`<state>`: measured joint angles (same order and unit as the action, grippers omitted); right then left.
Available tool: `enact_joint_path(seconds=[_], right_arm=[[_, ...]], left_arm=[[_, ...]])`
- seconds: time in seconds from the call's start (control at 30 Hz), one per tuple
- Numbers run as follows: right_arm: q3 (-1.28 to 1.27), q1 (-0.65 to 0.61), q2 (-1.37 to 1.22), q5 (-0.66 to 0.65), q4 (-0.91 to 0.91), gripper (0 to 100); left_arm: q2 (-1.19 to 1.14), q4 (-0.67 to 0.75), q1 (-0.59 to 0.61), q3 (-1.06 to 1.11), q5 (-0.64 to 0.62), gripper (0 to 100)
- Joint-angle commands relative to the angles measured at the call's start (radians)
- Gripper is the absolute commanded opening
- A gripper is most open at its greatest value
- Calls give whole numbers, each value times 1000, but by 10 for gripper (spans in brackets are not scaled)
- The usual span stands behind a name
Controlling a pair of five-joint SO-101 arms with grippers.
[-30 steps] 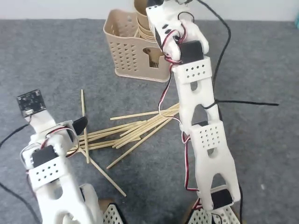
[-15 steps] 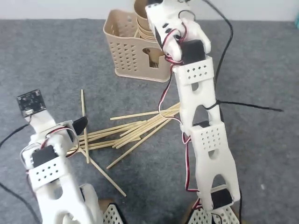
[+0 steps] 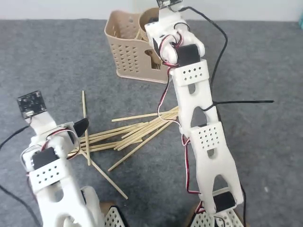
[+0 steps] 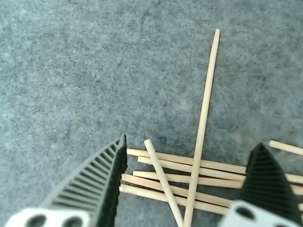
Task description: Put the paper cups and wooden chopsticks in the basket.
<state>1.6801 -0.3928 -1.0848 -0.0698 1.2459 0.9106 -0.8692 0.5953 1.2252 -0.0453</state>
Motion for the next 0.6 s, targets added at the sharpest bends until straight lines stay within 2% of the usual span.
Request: enact_joint_path(seconds=[0.0,0.13,0.27,0.43,0.57], right_arm=[[3,-5,-1,5,33,9],[3,-1,120,0,-51,9],[2,-16,318,-2,-18,17],[0,-56,515,-3,220,114],[0,-67,625,-3,418,89]], left_arm=[[-2,23,-5,-7,12,378],[-2,23,-5,-7,12,378],[-2,23,-5,-8,8,378],[-3,9,-9,-13,6,378],[-3,-48,-40,-42,6,378]])
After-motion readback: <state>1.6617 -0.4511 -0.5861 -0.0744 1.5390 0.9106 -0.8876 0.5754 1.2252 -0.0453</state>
